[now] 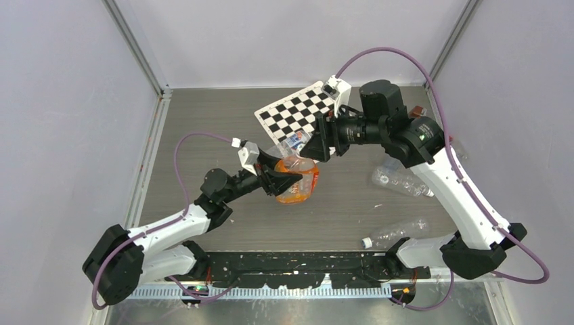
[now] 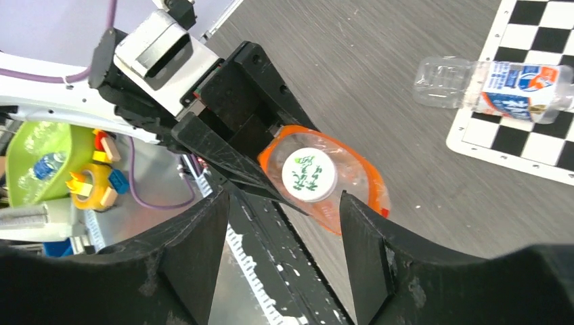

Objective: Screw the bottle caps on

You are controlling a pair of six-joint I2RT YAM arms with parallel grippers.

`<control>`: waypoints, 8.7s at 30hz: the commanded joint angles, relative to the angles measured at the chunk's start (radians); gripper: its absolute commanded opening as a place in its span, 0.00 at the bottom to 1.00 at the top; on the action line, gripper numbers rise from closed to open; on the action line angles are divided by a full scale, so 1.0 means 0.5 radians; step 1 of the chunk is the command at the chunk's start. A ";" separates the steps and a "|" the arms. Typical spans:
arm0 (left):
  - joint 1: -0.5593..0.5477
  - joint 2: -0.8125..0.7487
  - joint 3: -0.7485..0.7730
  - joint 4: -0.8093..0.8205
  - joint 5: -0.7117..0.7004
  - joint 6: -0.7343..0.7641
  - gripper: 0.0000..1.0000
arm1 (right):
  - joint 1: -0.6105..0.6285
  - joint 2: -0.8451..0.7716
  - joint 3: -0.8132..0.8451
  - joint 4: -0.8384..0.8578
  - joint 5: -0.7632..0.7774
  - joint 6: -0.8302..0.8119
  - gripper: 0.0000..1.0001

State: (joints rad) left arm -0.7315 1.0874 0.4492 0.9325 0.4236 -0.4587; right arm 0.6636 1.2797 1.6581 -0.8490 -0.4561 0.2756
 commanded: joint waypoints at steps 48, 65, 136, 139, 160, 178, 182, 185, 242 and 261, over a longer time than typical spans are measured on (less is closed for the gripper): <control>0.016 0.026 0.327 -0.257 0.478 0.060 0.00 | -0.044 0.600 0.991 -1.200 -0.456 -1.365 0.26; -0.093 -0.034 0.470 -0.233 -0.346 0.853 0.00 | -0.030 0.456 0.396 -0.681 -0.071 -0.560 0.01; 0.081 0.109 1.382 -3.071 0.961 1.372 0.00 | -0.018 -0.116 -0.291 -0.507 -0.916 -2.207 0.50; 0.078 0.124 1.392 -3.070 0.967 1.360 0.00 | -0.006 -0.107 -0.284 -0.502 -0.924 -2.211 0.49; 0.079 0.164 1.386 -2.862 0.981 1.162 0.00 | 0.025 -0.074 -0.295 -0.521 -0.903 -2.229 0.44; 0.034 -0.083 1.116 -2.228 0.301 1.018 0.00 | 0.029 -0.077 -0.528 0.115 -0.483 -0.841 0.01; -0.140 -0.273 0.790 -1.537 -0.253 1.015 0.00 | 0.030 -0.086 -0.691 0.463 -0.108 -0.060 0.01; -0.292 -0.315 0.674 -1.313 -0.546 1.173 0.00 | 0.031 -0.071 -0.766 0.520 0.151 0.440 0.01; -0.445 -0.169 0.223 -0.805 -0.930 0.635 0.80 | -0.009 -0.527 -1.304 1.274 0.628 0.162 0.01; -0.413 -0.506 0.323 -1.845 -1.409 0.608 0.97 | -0.251 -0.773 -1.690 1.361 1.706 -0.437 0.01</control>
State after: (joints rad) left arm -0.9463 0.8585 0.5663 0.1341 -0.2039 -0.1360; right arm 0.5934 0.8963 0.8856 -0.3267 0.2981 0.0994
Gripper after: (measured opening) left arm 0.968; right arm 0.422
